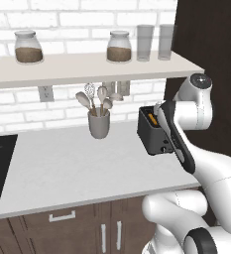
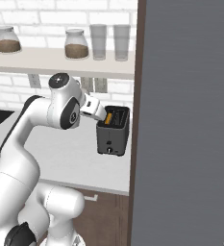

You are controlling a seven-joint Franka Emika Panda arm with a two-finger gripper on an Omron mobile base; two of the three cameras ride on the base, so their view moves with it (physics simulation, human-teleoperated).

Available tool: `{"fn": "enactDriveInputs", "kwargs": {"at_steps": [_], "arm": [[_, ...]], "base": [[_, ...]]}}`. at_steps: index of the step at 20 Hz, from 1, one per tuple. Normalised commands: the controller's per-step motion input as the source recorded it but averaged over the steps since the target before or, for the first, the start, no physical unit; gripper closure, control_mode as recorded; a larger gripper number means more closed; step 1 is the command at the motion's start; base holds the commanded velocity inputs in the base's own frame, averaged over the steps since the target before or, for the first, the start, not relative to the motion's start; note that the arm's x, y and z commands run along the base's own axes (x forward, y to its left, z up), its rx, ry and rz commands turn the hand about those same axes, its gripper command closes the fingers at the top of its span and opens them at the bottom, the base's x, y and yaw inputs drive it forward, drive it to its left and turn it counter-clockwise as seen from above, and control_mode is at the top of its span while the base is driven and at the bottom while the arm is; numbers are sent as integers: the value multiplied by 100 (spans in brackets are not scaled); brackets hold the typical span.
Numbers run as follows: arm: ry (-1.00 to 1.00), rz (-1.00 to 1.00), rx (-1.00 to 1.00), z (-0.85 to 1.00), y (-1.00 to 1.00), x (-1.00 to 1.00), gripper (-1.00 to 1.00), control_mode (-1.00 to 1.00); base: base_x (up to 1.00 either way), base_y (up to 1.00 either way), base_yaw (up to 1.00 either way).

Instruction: Start the toaster. Once the lever pops up, take the bread to the plate on the dining counter.

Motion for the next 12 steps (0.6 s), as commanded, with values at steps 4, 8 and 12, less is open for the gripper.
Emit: {"fn": "enactDriveInputs", "kwargs": {"at_steps": [4,8,12], "arm": [[0,0,0,0,0,0,-100,-100],[0,0,0,0,0,0,-100,-100],[0,0,0,0,0,0,-100,-100]], "base": [[0,0,0],[0,0,0],[0,0,0]]}}
